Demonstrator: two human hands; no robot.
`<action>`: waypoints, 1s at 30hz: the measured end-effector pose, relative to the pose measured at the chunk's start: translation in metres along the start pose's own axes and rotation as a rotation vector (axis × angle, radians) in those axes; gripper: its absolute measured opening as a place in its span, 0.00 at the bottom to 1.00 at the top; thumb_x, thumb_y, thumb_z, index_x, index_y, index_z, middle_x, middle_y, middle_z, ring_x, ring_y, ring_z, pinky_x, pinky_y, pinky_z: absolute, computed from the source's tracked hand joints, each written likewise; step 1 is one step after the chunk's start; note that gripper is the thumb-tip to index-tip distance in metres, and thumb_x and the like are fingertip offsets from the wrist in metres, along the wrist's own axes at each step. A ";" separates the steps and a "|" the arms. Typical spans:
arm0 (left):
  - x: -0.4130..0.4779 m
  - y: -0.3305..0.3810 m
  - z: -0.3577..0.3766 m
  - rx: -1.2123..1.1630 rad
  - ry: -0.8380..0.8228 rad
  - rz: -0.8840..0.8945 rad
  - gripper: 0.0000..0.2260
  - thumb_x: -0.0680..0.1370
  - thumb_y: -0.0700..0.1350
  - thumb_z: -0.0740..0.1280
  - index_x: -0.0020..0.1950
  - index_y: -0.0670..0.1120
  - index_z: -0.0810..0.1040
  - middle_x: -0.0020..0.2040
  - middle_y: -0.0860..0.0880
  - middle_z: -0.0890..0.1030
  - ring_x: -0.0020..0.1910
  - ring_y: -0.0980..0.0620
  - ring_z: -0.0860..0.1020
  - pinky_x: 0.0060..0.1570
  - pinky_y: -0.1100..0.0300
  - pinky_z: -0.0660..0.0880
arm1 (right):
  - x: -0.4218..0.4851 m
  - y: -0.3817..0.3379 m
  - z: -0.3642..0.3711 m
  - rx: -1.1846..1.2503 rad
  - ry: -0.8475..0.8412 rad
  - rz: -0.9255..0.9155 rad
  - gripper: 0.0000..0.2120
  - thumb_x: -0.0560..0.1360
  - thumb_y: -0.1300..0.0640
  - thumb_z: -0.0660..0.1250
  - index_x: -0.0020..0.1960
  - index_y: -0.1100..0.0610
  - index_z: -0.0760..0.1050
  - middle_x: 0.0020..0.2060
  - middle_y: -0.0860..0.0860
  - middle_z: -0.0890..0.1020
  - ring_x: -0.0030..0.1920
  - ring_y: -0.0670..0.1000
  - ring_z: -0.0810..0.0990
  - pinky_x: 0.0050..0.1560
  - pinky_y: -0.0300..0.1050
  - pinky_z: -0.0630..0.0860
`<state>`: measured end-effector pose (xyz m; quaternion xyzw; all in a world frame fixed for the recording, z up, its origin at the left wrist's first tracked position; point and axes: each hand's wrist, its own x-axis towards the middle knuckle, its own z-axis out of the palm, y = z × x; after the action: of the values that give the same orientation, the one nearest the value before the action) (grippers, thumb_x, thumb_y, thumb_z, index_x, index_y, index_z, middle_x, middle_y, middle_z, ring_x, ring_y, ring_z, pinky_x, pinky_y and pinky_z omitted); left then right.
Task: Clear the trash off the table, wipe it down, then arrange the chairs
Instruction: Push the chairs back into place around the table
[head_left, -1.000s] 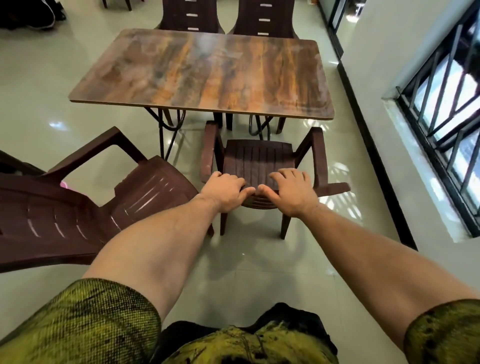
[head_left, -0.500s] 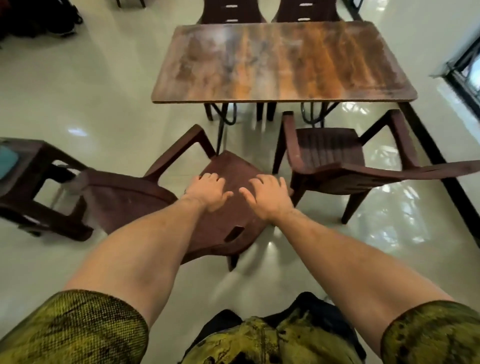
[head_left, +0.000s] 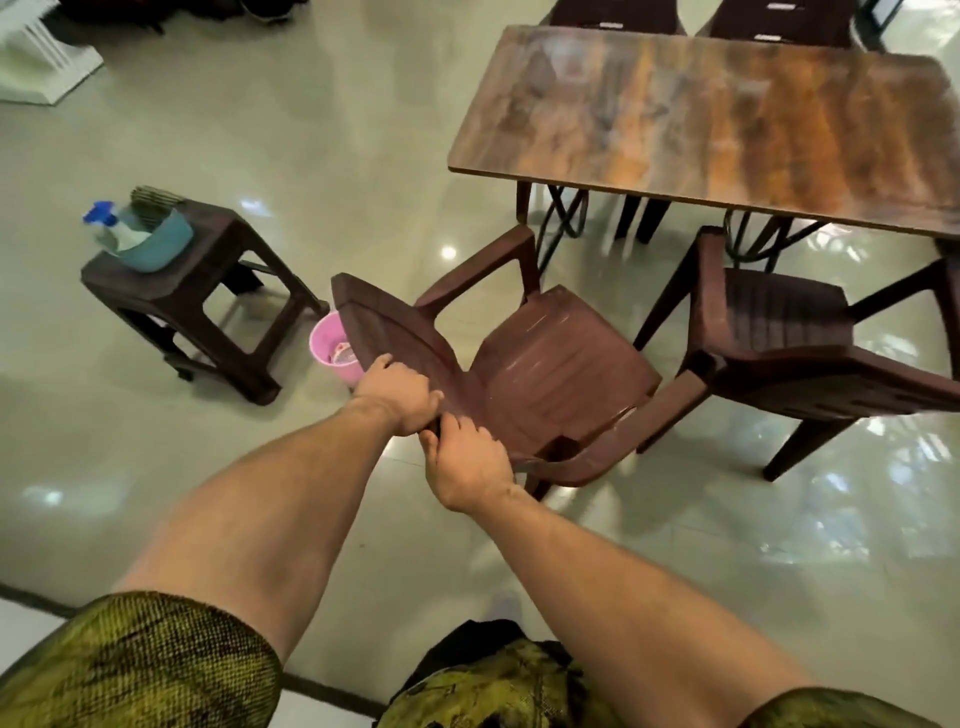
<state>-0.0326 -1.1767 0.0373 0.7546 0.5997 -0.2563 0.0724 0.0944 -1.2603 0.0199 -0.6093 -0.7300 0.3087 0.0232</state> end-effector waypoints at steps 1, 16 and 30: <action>-0.001 -0.001 0.001 0.009 0.006 0.007 0.25 0.84 0.57 0.47 0.64 0.49 0.81 0.65 0.46 0.80 0.68 0.47 0.73 0.76 0.46 0.55 | -0.002 -0.002 0.004 -0.061 0.043 0.010 0.22 0.83 0.42 0.50 0.67 0.55 0.68 0.63 0.57 0.76 0.60 0.63 0.76 0.57 0.58 0.71; 0.010 0.007 -0.027 0.070 0.049 -0.028 0.22 0.81 0.55 0.51 0.58 0.47 0.81 0.60 0.43 0.82 0.62 0.46 0.76 0.67 0.47 0.63 | 0.004 0.038 -0.016 -0.319 0.073 -0.394 0.24 0.84 0.42 0.50 0.67 0.60 0.68 0.56 0.59 0.81 0.44 0.65 0.81 0.36 0.54 0.69; 0.049 0.079 -0.031 -0.262 0.207 0.004 0.26 0.83 0.62 0.50 0.47 0.48 0.81 0.48 0.44 0.84 0.50 0.42 0.81 0.52 0.51 0.73 | 0.027 0.156 -0.108 -0.493 0.009 -0.345 0.25 0.83 0.38 0.47 0.71 0.53 0.65 0.59 0.56 0.79 0.56 0.61 0.80 0.50 0.57 0.77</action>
<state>0.0587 -1.1425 0.0251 0.7624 0.6306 -0.0964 0.1086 0.2682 -1.1798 0.0231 -0.4651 -0.8755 0.1108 -0.0703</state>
